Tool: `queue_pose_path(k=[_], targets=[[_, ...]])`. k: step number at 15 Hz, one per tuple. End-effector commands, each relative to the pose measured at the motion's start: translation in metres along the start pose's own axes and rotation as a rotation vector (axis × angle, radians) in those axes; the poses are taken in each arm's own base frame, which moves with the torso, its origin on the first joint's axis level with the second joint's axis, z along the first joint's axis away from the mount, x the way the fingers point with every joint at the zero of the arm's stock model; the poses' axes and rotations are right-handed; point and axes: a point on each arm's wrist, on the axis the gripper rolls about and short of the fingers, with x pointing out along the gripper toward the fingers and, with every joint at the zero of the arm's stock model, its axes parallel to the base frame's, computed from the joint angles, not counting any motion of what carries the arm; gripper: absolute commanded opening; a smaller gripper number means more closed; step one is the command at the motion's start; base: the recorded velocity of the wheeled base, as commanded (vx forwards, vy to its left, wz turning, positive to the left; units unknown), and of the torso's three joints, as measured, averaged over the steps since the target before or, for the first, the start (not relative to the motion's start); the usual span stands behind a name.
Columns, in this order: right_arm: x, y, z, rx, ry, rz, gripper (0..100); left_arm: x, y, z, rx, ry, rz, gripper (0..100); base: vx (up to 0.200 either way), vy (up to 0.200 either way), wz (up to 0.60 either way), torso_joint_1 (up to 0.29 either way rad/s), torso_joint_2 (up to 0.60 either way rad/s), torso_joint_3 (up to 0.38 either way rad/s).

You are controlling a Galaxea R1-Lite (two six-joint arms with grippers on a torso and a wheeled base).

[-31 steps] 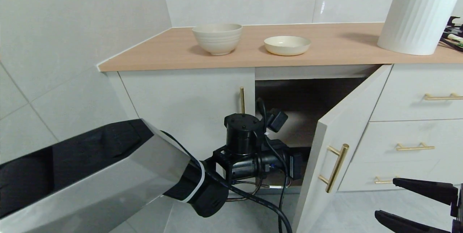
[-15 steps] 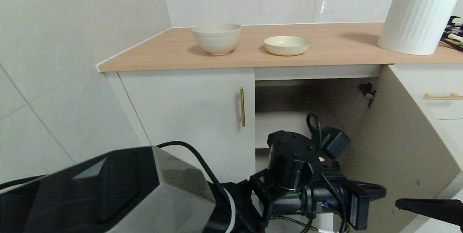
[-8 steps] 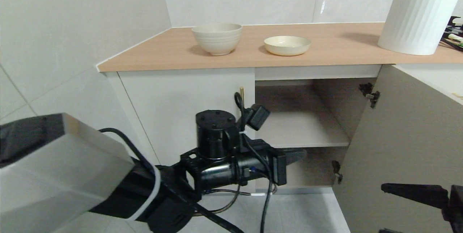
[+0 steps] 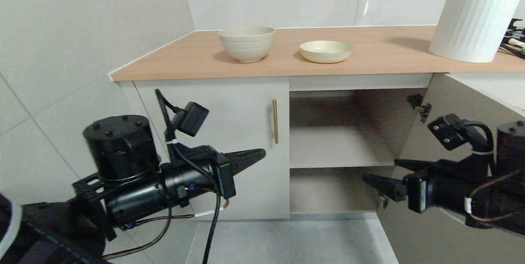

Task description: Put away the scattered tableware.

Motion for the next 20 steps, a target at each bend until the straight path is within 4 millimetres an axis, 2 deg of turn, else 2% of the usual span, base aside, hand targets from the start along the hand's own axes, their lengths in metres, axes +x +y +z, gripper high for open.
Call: queue_pose_path(k=[1, 3, 5, 7, 12, 20], targets=[[0.050, -0.007, -0.005, 0.002, 0.031, -0.093, 100, -0.040, -0.005, 0.020, 0.034, -0.098, 0.052, 0, 0.000, 0.000, 0.00, 0.000, 0.00, 0.000], [0.048, -0.007, 0.001, 0.006, 0.002, -0.091, 100, -0.061, -0.007, 0.031, 0.054, -0.149, 0.088, 0, 0.000, 0.000, 0.00, 0.000, 0.00, 0.000], [0.044, -0.011, 0.003, 0.013, -0.008, -0.107, 100, -0.068, -0.013, 0.048, 0.055, -0.159, 0.100, 0, 0.000, 0.000, 0.00, 0.000, 0.00, 0.000], [0.040, -0.018, 0.003, 0.021, -0.010, -0.134, 100, -0.074, -0.017, 0.051, 0.039, -0.134, 0.115, 0, 0.000, 0.000, 0.00, 0.000, 0.00, 0.000], [0.018, -0.015, 0.017, 0.020, -0.040, -0.131, 100, -0.081, -0.019, 0.062, 0.055, -0.195, 0.173, 0, 0.000, 0.000, 0.00, 0.000, 0.00, 0.000], [0.016, -0.015, 0.018, 0.020, -0.037, -0.133, 100, -0.094, -0.023, 0.069, 0.017, -0.122, 0.226, 0, 0.000, 0.000, 0.00, 0.000, 0.00, 0.000]])
